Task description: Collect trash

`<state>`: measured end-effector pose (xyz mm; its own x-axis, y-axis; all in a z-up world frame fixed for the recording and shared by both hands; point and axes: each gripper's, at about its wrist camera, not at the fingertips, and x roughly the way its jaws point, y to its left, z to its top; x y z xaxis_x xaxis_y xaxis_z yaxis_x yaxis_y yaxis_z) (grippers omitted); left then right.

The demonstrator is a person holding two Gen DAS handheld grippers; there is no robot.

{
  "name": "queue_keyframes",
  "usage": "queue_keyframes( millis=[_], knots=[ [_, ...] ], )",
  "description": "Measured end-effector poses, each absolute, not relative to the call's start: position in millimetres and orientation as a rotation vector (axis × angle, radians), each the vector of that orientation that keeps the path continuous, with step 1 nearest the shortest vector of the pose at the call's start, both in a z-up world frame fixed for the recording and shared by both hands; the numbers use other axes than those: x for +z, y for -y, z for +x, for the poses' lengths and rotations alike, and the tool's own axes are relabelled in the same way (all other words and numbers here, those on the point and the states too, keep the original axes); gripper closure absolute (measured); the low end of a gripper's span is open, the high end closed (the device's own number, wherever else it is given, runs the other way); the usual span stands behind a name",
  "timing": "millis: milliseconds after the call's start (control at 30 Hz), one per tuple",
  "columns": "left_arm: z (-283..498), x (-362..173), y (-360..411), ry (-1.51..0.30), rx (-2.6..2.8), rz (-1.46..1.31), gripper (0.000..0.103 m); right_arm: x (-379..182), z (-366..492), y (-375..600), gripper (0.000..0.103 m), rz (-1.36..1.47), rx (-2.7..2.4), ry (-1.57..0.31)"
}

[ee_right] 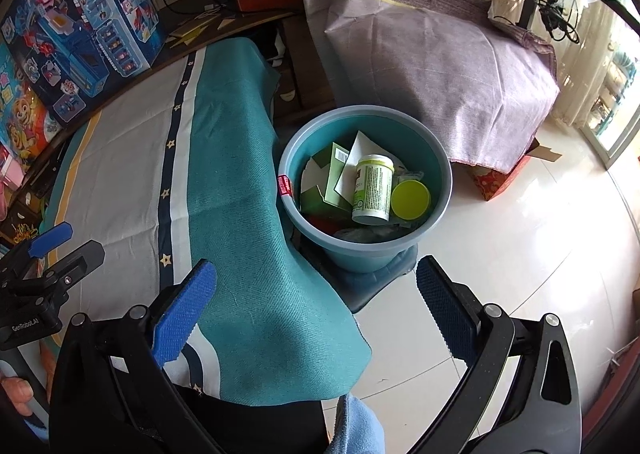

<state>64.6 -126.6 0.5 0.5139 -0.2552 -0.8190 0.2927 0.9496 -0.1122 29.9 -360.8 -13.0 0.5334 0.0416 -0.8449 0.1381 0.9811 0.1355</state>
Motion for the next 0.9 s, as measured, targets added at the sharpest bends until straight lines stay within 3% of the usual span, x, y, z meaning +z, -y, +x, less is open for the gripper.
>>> queue_keyframes(
  millis=[900],
  knots=[
    [68, -7, 149, -0.983, -0.304, 0.122, 0.004, -29, 32, 379, 0.007, 0.176, -0.097, -0.983]
  ],
)
